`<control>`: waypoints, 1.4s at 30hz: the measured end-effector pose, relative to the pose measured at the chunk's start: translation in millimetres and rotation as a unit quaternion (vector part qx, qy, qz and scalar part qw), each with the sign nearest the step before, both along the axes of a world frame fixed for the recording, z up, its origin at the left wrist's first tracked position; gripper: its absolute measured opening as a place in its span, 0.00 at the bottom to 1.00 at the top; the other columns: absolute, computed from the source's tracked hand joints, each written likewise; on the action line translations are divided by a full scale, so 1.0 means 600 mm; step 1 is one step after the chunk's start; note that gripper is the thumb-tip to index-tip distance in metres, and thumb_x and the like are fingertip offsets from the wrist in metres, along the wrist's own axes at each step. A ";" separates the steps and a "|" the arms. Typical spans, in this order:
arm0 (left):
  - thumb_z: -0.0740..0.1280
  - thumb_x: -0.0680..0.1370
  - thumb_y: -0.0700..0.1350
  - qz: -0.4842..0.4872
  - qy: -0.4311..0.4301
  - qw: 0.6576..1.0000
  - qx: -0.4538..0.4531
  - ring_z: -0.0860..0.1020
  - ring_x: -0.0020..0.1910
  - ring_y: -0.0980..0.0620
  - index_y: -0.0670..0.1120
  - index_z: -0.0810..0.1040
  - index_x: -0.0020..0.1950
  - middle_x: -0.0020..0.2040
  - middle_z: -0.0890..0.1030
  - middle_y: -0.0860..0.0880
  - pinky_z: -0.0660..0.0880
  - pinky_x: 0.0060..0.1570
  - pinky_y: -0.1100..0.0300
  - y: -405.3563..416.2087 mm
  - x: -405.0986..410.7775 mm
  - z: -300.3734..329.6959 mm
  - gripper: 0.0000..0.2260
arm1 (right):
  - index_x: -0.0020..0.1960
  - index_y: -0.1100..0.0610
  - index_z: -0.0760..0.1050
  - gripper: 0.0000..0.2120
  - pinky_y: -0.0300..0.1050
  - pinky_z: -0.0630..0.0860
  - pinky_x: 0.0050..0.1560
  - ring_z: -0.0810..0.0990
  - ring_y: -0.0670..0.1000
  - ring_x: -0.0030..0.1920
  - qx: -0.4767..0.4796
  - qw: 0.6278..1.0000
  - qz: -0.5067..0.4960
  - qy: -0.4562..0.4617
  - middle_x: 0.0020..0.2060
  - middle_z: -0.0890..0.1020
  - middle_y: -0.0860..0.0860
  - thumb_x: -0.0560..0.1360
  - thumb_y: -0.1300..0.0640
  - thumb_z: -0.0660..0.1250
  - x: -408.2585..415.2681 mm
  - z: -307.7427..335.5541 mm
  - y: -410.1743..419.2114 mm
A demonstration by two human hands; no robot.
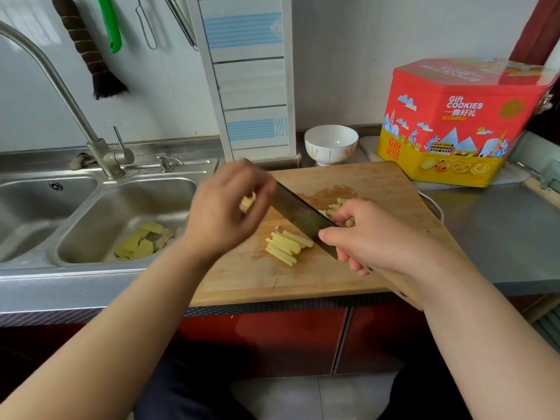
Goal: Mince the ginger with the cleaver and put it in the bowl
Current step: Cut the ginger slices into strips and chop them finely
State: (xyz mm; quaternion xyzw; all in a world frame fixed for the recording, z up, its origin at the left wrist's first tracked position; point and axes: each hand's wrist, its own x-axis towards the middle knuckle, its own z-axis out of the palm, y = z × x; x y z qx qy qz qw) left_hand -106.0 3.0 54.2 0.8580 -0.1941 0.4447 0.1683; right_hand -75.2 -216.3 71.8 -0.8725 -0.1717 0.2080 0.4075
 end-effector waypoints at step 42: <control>0.74 0.72 0.51 0.097 0.447 0.886 -0.076 0.74 0.50 0.57 0.54 0.75 0.66 0.54 0.74 0.58 0.73 0.56 0.57 0.044 0.023 -0.142 0.24 | 0.61 0.54 0.72 0.10 0.42 0.75 0.29 0.76 0.50 0.29 -0.044 0.999 -0.016 0.027 0.36 0.80 0.56 0.80 0.56 0.61 0.071 -0.023 -0.014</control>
